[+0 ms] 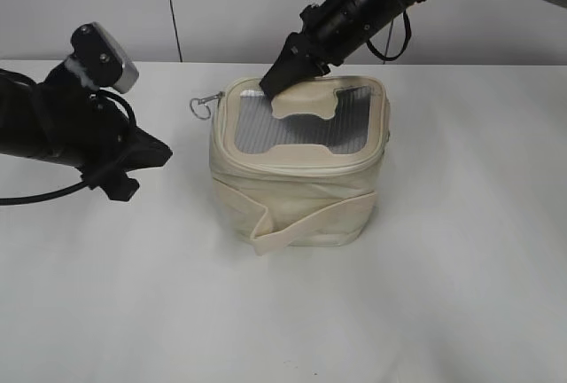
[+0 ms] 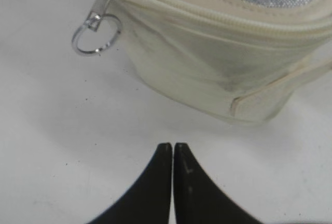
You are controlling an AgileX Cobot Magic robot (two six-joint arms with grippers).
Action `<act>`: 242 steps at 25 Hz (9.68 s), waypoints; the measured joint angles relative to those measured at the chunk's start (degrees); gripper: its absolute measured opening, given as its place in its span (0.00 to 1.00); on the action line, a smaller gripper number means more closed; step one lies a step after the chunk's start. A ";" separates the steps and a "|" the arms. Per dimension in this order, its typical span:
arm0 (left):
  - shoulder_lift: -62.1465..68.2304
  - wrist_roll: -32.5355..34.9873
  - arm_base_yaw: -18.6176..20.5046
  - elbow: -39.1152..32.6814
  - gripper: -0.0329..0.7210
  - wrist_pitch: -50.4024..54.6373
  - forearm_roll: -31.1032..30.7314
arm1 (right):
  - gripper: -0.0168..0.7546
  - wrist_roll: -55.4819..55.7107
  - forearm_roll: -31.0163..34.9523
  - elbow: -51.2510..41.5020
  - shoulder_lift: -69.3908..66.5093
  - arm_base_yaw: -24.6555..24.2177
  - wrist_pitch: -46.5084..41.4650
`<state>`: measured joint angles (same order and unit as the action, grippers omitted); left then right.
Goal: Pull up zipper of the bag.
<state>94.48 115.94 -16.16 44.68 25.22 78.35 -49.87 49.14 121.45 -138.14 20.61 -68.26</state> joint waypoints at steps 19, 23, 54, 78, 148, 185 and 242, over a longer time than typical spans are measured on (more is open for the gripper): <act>12.61 8.56 0.00 14.96 0.71 3.24 12.33 | 0.09 0.07 0.12 0.00 0.00 0.00 0.00; 14.09 8.56 0.00 15.68 0.57 3.79 11.57 | 0.09 0.07 0.12 0.00 0.00 0.00 0.00; -1.23 -9.88 -2.43 1.68 0.05 2.94 -4.89 | 0.09 2.88 0.49 0.00 0.00 0.18 0.28; -2.24 -17.78 -25.95 -0.27 0.60 -4.66 9.99 | 0.44 9.17 -1.49 0.41 0.54 -0.75 0.22; 44.14 -54.04 -8.74 79.96 0.10 45.39 -26.82 | 0.16 -66.77 55.47 -68.79 25.85 -15.01 31.72; 44.14 -66.35 -9.10 79.96 0.10 42.48 -28.29 | 0.03 -37.90 36.68 -89.09 49.96 -11.85 27.16; -94.65 -115.16 -8.37 -10.57 0.69 39.17 -78.35 | 0.78 39.76 -37.85 -89.92 132.80 -5.53 -0.27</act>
<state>-0.17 0.77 -24.53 34.11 64.39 0.00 -10.11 11.28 31.54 -5.34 15.09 -68.53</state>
